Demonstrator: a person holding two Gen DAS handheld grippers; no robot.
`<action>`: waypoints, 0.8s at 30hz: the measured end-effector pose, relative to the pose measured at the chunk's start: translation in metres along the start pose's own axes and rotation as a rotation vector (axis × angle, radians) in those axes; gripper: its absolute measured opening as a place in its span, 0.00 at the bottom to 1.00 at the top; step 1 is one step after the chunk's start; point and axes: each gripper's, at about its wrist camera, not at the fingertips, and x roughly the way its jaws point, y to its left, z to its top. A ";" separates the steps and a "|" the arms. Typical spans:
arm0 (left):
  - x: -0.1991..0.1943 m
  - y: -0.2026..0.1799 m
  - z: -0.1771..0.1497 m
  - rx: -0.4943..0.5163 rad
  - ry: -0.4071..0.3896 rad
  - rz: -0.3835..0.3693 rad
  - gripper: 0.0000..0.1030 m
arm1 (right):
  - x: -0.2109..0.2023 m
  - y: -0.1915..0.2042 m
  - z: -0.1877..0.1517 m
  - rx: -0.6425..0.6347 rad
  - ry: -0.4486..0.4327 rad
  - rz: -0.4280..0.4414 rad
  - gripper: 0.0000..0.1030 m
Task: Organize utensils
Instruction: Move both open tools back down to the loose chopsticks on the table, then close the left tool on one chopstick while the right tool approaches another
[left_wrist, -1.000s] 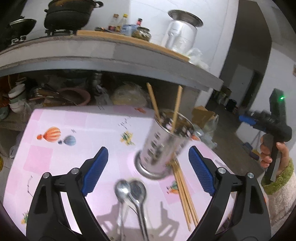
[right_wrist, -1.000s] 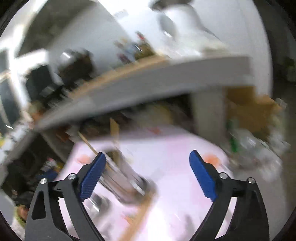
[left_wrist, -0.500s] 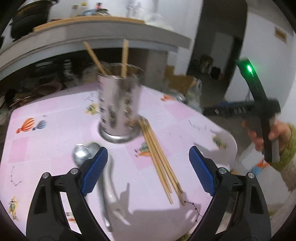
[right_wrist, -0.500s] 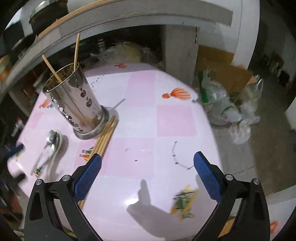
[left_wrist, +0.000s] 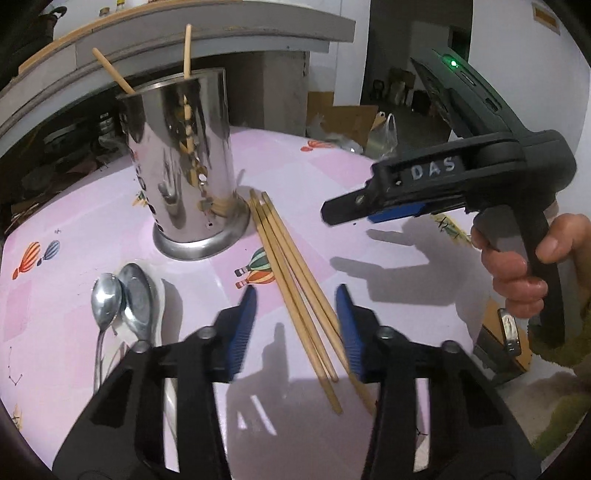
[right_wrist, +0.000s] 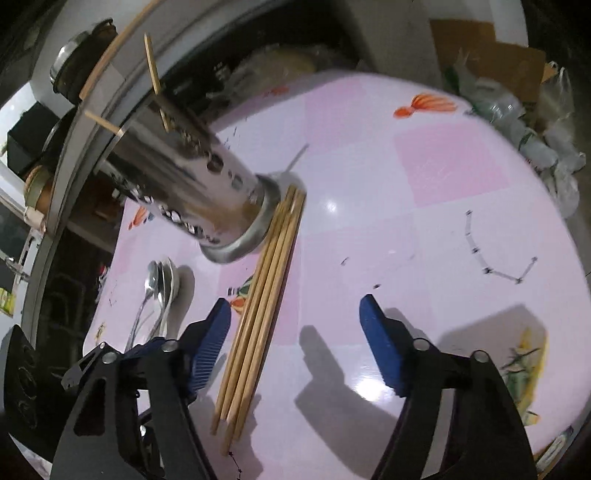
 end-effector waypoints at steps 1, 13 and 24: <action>0.002 0.001 0.000 -0.005 0.009 0.003 0.30 | 0.004 0.002 0.000 -0.004 0.009 0.001 0.57; 0.043 0.019 0.007 -0.092 0.100 -0.019 0.11 | 0.020 0.015 -0.004 -0.095 0.024 -0.027 0.36; 0.068 0.018 0.012 -0.097 0.141 -0.007 0.11 | 0.019 0.001 -0.004 -0.070 0.021 -0.016 0.36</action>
